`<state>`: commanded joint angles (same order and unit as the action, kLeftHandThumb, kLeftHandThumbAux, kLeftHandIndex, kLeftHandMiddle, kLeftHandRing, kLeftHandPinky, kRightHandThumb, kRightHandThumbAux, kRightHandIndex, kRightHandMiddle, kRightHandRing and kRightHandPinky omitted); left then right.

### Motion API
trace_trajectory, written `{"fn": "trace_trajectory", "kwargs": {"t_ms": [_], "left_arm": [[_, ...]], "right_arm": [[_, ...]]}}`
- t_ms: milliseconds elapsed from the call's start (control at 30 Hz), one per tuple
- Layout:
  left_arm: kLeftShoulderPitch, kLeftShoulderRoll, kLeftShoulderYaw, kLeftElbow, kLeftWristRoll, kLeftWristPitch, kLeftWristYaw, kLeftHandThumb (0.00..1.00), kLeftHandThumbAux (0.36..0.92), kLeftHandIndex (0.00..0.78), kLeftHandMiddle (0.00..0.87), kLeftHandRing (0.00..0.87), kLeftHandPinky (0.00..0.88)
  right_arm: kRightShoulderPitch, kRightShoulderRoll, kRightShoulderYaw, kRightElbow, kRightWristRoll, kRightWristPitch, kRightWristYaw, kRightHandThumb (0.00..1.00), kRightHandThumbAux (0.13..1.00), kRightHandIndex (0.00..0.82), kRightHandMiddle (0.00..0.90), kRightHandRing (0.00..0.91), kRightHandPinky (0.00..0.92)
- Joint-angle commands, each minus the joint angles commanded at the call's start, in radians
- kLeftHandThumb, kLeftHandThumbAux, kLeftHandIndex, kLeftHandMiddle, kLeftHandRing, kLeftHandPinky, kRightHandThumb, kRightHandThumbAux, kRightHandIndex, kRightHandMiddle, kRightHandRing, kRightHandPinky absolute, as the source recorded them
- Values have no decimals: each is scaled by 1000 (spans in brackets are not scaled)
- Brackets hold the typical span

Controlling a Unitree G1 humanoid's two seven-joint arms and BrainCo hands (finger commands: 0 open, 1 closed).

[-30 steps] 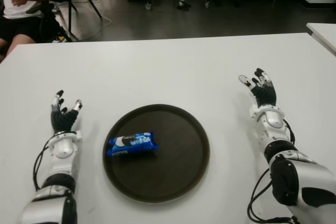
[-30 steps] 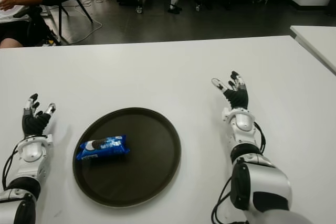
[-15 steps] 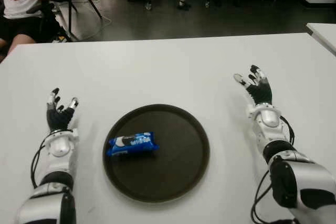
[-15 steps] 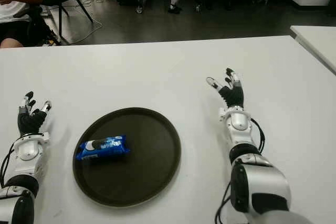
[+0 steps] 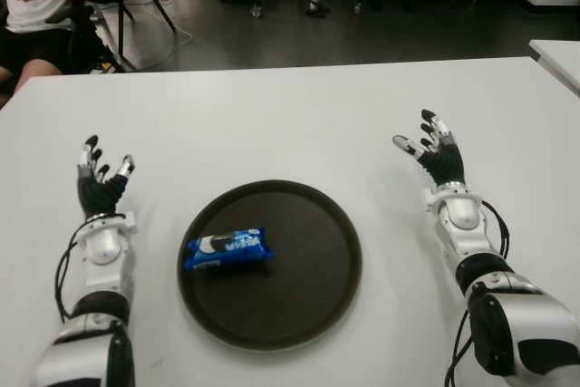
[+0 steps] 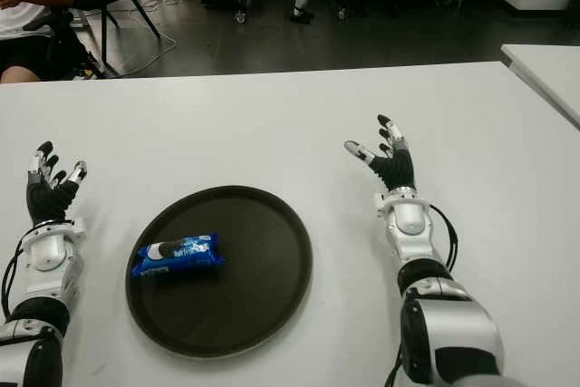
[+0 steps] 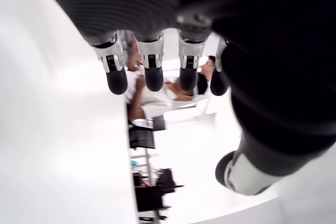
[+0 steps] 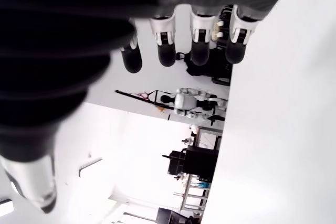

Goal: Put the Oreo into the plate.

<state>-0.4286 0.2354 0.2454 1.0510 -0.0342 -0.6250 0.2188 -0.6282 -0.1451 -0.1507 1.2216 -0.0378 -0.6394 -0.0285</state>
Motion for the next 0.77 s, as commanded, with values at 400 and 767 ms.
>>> {"fn": "trace_trajectory", "kwargs": {"t_ms": [400, 767], "left_arm": [[10, 2, 2, -14, -1, 14, -10, 12, 773, 0, 6, 0, 12], [33, 2, -2, -61, 1, 35, -23, 10, 753, 0, 11, 1, 14]], "right_arm": [[4, 2, 8, -2, -9, 3, -38, 0, 610, 0, 0, 0, 0], [6, -5, 19, 6, -18, 1, -28, 0, 612, 0, 0, 0, 0]]}}
